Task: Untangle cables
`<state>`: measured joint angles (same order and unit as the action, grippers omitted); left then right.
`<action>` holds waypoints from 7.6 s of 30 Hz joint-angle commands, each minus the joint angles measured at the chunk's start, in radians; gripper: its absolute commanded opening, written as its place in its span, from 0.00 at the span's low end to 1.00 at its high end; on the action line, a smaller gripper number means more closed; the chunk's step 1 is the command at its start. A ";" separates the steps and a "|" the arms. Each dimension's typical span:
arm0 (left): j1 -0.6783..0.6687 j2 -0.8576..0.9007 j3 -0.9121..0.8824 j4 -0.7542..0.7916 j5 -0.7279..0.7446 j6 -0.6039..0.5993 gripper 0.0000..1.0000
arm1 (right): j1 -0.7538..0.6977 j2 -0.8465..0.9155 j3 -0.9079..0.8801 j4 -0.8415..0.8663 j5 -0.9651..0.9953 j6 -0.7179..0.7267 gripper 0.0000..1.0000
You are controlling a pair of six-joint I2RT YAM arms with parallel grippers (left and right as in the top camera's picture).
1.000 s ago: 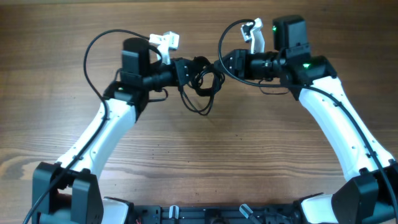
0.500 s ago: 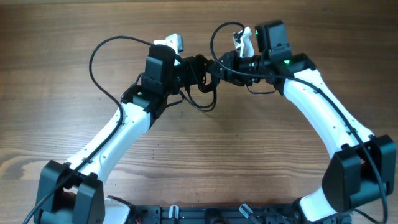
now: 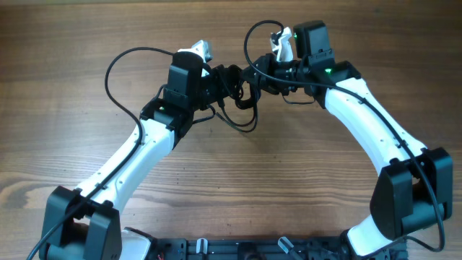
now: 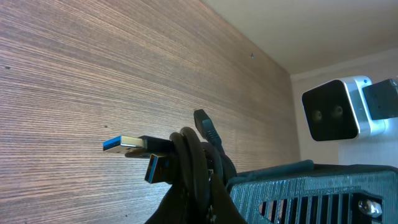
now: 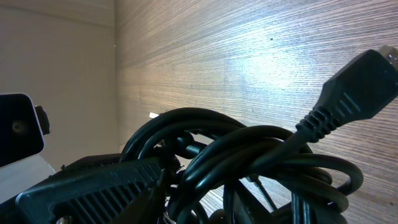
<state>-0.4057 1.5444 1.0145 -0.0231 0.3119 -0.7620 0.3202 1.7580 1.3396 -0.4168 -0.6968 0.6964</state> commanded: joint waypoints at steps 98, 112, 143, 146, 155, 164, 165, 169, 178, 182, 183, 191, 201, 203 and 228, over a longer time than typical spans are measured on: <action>-0.003 -0.020 0.005 0.113 0.309 0.145 0.04 | -0.015 -0.043 -0.005 0.071 -0.112 -0.068 0.42; -0.032 -0.020 0.005 0.142 0.357 0.148 0.04 | 0.003 0.099 -0.005 0.099 -0.084 -0.069 0.17; -0.028 -0.020 0.005 -0.271 -0.287 0.144 0.04 | -0.535 -0.068 -0.005 0.006 -0.450 -0.277 0.04; -0.028 -0.020 0.005 -0.272 -0.267 0.145 0.04 | -0.554 -0.068 -0.005 -0.057 -0.348 -0.294 0.04; -0.028 -0.020 0.005 0.005 0.258 0.269 0.04 | -0.516 -0.068 -0.005 -0.160 -0.290 -0.407 0.04; -0.028 0.047 0.005 0.010 0.492 0.257 0.04 | -0.514 -0.068 -0.005 -0.225 -0.234 -0.436 0.06; -0.028 0.062 0.005 0.031 0.524 0.257 0.04 | -0.514 -0.068 -0.005 -0.233 -0.234 -0.443 0.06; -0.026 0.113 0.005 0.205 0.712 0.253 0.04 | -0.513 -0.068 -0.005 -0.278 -0.258 -0.537 0.06; 0.069 0.114 0.005 0.279 0.856 0.200 0.04 | -0.497 -0.068 -0.005 -0.298 -0.566 -0.954 0.24; 0.080 0.114 0.005 0.283 0.859 0.177 0.04 | -0.427 -0.068 -0.005 -0.333 -0.585 -1.136 0.28; 0.080 0.114 0.005 0.282 0.860 0.174 0.04 | -0.408 -0.068 -0.005 -0.338 -0.584 -1.168 0.29; 0.080 0.114 0.005 0.282 0.878 0.170 0.04 | -0.277 -0.067 -0.005 -0.245 -0.557 -1.160 0.34; 0.079 0.114 0.005 0.274 0.854 0.171 0.05 | -0.278 -0.067 -0.005 -0.104 -0.291 -0.799 0.04; 0.079 0.114 0.005 0.220 0.761 0.171 0.18 | -0.278 -0.067 -0.005 -0.084 -0.204 -0.682 0.04; 0.000 0.113 0.005 -0.022 0.177 0.118 0.28 | -0.103 -0.067 -0.005 -0.183 0.349 -0.114 0.04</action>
<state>-0.3714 1.6627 1.0153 -0.0608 0.4973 -0.6052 0.1768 1.7088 1.3186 -0.6174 -0.4343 0.4858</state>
